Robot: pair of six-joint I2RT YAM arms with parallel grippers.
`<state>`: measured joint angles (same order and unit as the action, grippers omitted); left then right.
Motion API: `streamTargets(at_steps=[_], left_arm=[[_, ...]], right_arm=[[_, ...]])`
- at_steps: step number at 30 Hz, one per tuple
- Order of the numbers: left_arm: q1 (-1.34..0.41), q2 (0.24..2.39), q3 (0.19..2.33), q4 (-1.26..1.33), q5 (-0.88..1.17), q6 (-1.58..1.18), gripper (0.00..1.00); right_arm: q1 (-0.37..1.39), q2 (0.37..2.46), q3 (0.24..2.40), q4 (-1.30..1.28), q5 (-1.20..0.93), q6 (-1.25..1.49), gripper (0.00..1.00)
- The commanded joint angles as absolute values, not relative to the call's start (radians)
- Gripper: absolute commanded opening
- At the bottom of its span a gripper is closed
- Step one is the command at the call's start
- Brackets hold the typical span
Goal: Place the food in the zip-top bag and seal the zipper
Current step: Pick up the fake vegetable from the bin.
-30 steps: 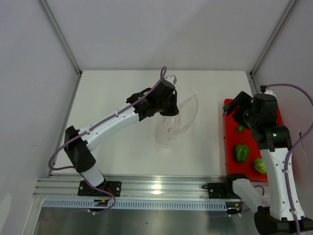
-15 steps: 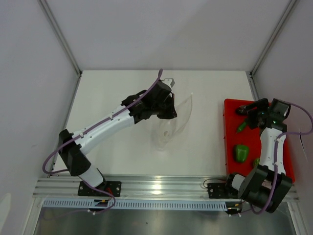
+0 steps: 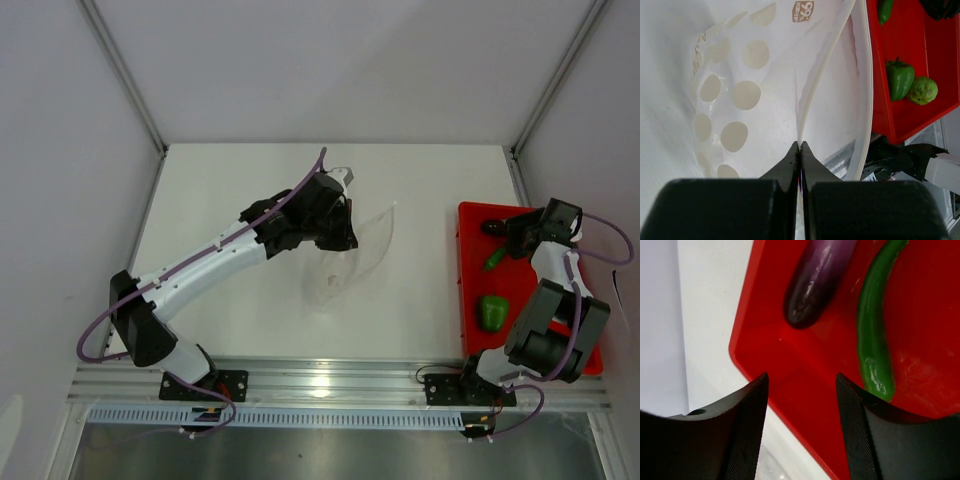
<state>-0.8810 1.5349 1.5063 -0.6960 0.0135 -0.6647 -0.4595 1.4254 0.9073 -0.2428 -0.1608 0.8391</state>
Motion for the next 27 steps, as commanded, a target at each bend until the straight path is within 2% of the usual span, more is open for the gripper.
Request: streamTargets(at_steps=[1,9,16,20,27], left_arm=[[-0.868,1.514,1.509,-0.675,0.048,-0.647,0.01],[-0.853,1.519,1.482,-0.661,0.07,-0.647,0.01],[-0.848,1.522,1.486,-0.658,0.049,-0.635,0.01],[-0.848,1.52,1.474,-0.646,0.063,-0.638,0.01],[-0.85,1.536,1.476,-0.644,0.068,-0.635,0.0]], right_arm=[[-0.466,1.468,0.931,-0.161,-0.092,0.848,0.58],[-0.466,1.601,0.963,-0.115,-0.072,0.862,0.62],[-0.463,1.638,0.966,-0.077,-0.101,0.85,0.62],[-0.469,1.664,1.014,-0.129,-0.109,0.813,0.67],[-0.472,1.752,1.045,-0.077,-0.115,0.827,0.68]])
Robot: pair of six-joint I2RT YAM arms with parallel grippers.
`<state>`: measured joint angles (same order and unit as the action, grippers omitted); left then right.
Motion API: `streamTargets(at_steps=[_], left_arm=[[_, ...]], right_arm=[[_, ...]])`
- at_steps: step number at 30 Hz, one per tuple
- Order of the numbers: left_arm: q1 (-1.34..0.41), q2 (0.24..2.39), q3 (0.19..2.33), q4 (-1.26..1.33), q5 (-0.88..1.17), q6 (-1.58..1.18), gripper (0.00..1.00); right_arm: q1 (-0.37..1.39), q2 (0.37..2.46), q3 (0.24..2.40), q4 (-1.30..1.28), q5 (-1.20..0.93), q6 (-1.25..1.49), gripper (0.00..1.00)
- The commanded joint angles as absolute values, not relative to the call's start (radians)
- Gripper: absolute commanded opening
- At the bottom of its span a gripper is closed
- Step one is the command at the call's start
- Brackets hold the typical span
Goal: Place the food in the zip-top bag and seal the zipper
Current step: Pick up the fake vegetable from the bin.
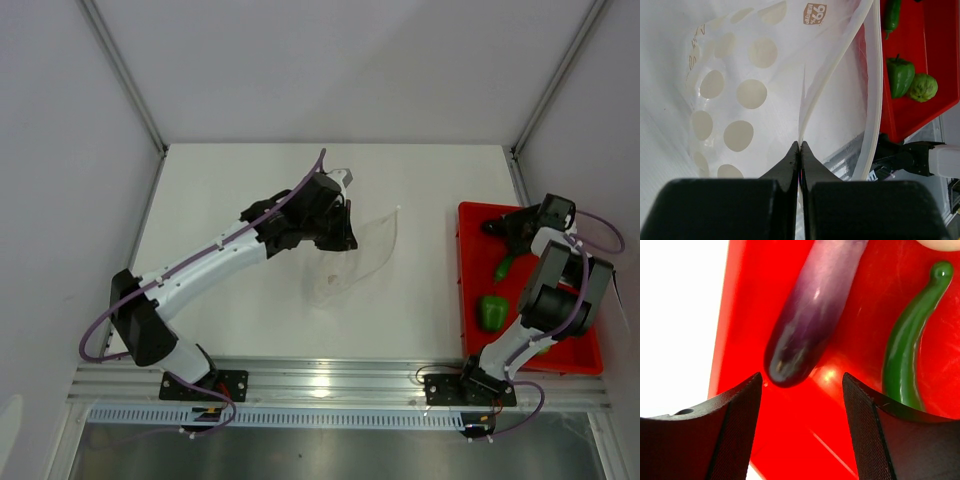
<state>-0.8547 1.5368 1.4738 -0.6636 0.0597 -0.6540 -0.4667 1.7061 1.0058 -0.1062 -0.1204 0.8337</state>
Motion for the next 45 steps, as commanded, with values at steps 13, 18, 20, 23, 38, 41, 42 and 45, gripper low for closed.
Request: streamTargets(at_steps=[13,18,20,23,38,41,42,45], left_arm=[[-0.844,1.563,1.5,-0.652,0.068,-0.618,0.01],[-0.841,1.565,1.505,-0.644,0.081,-0.618,0.01],[-0.841,1.565,1.505,-0.646,0.078,-0.618,0.01],[-0.841,1.565,1.5,-0.647,0.074,-0.62,0.01],[-0.842,1.585,1.511,-0.661,0.018,-0.614,0.01],[-0.847,1.594,1.511,-0.66,0.018,-0.618,0.01],[-0.851,1.597,1.509,-0.658,0.017,-0.621,0.01],[-0.861,1.609,1.514,-0.655,0.021,-0.632,0.01]], right_arm=[[-0.465,1.874,1.065,0.023,-0.115,0.864,0.67],[-0.456,1.872,1.045,0.038,-0.123,0.867,0.49],[-0.445,1.829,1.034,0.034,-0.121,0.853,0.34],[-0.431,1.748,1.017,0.005,-0.106,0.807,0.2],[-0.056,1.002,0.983,-0.52,-0.199,0.685,0.11],[0.079,0.914,0.997,-0.6,-0.215,0.748,0.11],[0.116,0.899,0.997,-0.6,-0.215,0.759,0.1],[0.263,0.874,1.011,-0.606,-0.157,0.805,0.1]])
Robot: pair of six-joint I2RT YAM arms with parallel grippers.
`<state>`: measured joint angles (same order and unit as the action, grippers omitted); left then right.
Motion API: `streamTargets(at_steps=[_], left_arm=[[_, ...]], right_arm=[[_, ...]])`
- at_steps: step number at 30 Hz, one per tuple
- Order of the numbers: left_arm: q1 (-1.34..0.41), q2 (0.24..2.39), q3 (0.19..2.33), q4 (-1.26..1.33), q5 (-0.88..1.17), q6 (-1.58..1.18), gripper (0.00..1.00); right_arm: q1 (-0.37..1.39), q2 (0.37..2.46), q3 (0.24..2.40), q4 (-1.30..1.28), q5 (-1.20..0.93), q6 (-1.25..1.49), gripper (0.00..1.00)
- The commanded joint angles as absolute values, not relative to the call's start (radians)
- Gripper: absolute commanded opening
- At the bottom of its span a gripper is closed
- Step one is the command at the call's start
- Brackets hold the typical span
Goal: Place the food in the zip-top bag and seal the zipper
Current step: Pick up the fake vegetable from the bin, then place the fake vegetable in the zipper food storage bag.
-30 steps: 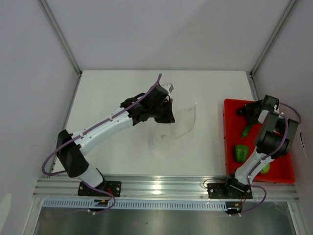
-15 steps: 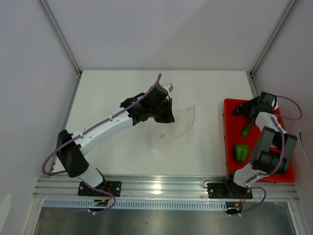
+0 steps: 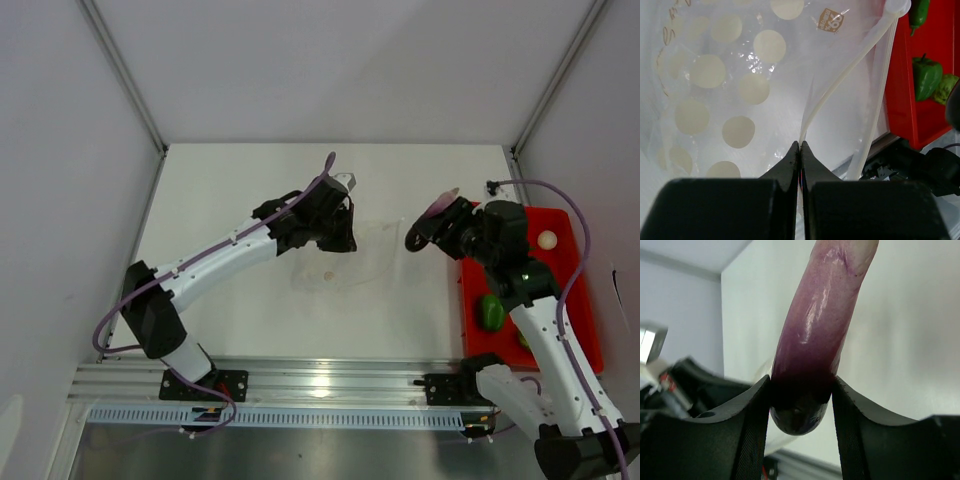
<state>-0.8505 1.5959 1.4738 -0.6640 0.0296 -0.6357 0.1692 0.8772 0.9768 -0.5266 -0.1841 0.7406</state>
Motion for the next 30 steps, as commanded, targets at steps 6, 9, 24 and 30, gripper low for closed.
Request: streamTargets(at_steps=[6,9,24,30], left_arm=[[-0.873,1.635,1.561,-0.683,0.014,-0.647,0.01],[-0.873,1.635,1.586,-0.687,0.005,-0.653,0.01],[-0.876,1.64,1.597,-0.667,0.074,-0.692,0.0],[-0.877,1.64,1.597,-0.655,0.094,-0.704,0.0]], right_arm=[[0.515,0.948,1.055,-0.577,-0.025,0.887,0.11],[0.595,0.968,1.06,-0.58,0.06,0.937,0.11],[0.612,0.959,0.906,-0.468,0.175,1.117,0.1],[0.626,1.012,0.91,-0.44,0.149,1.134,0.12]])
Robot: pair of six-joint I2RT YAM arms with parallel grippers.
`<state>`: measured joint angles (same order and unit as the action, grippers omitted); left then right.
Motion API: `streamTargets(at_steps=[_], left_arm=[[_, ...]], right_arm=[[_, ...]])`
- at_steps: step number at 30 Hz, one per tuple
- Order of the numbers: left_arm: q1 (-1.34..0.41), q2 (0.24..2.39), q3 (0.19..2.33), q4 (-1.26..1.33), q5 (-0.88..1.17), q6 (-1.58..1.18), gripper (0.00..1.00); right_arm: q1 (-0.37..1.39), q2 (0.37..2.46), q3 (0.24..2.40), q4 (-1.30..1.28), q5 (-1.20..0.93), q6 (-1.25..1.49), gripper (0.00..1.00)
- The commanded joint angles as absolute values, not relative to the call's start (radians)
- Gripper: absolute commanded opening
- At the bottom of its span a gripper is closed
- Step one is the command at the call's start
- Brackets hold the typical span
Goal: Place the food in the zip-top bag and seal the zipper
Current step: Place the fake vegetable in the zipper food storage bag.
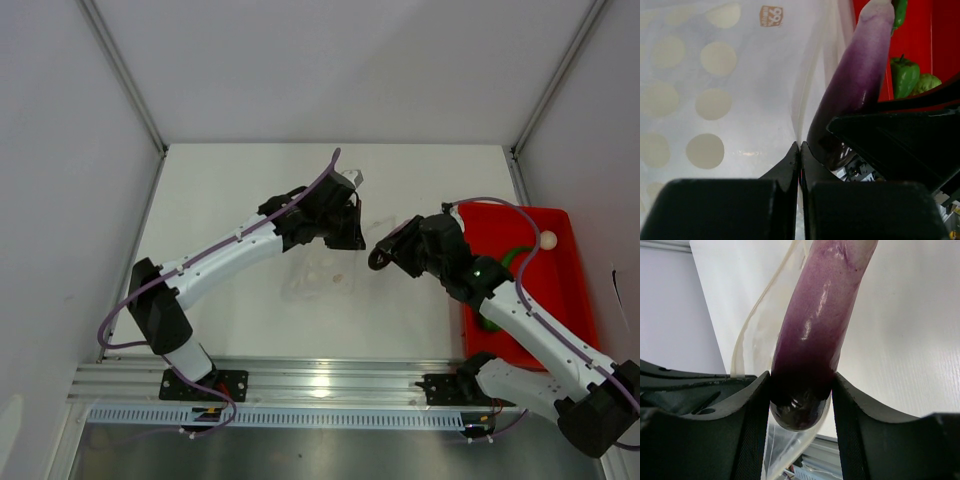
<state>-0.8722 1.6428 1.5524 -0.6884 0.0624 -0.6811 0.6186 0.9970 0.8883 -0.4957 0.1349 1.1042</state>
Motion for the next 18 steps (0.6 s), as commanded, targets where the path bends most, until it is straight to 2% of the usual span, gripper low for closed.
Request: streamTargets(at_steps=[1,10,18], left_arm=[[-0.877,1.638,1.597,-0.653,0.094,-0.706,0.01],[-0.877,1.64,1.591,-0.64,0.098,-0.712,0.01],[-0.876,1.64,1.588,-0.641,0.086,-0.7,0.01]], right_arm=[[0.624,1.019,0.914,-0.442,0.143,1.137,0.13],[0.661,1.063,0.923,-0.443,0.08,1.101,0.18],[0.68,1.103,0.996,-0.529,0.066,0.965,0.2]])
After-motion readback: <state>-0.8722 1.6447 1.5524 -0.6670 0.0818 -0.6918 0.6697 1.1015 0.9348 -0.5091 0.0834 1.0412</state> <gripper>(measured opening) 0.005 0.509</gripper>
